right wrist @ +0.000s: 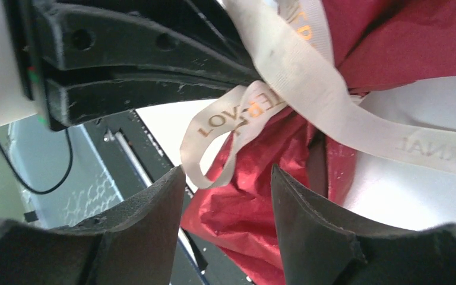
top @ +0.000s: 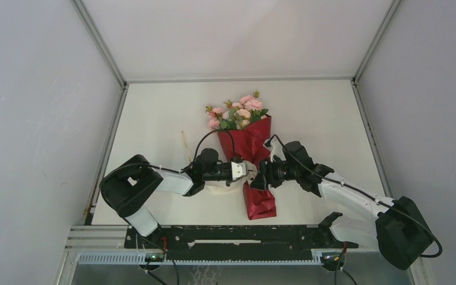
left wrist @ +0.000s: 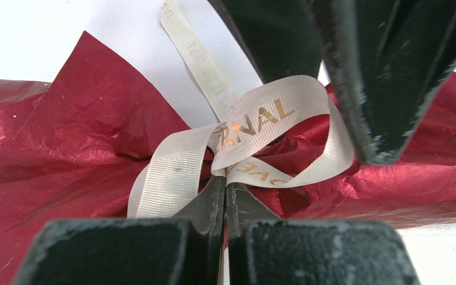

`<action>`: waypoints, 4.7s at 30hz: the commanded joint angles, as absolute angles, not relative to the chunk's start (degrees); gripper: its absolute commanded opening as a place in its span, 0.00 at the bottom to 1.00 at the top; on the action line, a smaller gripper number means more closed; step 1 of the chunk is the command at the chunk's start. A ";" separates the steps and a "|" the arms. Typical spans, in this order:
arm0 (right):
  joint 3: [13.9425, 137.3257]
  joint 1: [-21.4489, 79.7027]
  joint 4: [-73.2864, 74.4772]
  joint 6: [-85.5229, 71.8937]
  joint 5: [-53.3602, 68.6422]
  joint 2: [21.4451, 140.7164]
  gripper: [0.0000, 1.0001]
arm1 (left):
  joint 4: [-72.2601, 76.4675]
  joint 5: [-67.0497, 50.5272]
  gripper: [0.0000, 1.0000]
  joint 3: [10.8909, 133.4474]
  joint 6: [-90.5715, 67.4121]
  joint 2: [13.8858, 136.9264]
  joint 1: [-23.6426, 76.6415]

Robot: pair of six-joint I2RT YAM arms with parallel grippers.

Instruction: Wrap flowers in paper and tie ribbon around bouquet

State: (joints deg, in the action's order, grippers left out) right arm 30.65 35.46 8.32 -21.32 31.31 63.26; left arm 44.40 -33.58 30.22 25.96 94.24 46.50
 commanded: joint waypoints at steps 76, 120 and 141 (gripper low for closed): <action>29.70 31.51 3.41 -17.57 27.37 62.96 0.00 | -9.90 -40.20 0.00 48.28 33.68 83.49 37.95; 37.90 38.52 8.84 -16.57 18.51 72.48 0.00 | -36.29 -32.39 0.64 14.47 118.83 43.14 44.09; 38.84 41.57 8.58 -18.02 16.90 72.77 0.00 | 20.74 -20.12 0.63 23.70 -25.23 61.37 44.83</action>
State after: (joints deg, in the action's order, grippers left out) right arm 36.21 41.01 10.52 -17.45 16.86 73.01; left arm 13.43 -23.81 22.96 -14.37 58.52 44.58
